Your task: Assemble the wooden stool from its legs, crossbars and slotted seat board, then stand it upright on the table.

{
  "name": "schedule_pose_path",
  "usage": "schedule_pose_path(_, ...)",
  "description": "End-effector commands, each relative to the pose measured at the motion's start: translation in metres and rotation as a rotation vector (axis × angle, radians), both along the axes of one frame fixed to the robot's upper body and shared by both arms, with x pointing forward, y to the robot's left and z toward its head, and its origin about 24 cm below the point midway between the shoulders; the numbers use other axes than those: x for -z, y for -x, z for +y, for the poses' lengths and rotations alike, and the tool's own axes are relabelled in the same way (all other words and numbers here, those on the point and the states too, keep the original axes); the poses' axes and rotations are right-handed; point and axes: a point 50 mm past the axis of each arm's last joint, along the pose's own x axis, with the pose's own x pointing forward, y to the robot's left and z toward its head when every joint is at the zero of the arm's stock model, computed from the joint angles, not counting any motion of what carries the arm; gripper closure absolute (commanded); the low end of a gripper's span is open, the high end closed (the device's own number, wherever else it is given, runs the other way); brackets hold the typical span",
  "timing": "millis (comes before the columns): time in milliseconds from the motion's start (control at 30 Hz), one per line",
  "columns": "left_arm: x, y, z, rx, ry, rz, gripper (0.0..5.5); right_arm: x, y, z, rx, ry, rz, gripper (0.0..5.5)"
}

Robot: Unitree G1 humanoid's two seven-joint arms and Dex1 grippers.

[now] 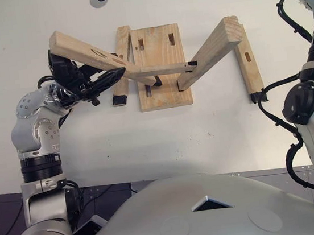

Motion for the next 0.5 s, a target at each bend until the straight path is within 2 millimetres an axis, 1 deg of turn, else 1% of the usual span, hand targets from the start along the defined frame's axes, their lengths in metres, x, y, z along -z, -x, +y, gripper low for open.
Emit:
schedule_pose_path(33, -0.008, 0.005, 0.013, 0.022, -0.090, -0.001, 3.49, 0.008, 0.001, 0.001, 0.014, -0.017, 0.017, 1.69)
schedule_pose_path(233, -0.015, 0.004, 0.015, 0.066, -0.147, -0.016, 3.49, 0.014, 0.003, 0.002, 0.028, -0.013, 0.031, 1.69)
schedule_pose_path(500, -0.025, -0.001, 0.026, 0.114, -0.225, -0.016, 3.49, 0.021, 0.006, 0.001, 0.034, -0.004, 0.039, 1.69)
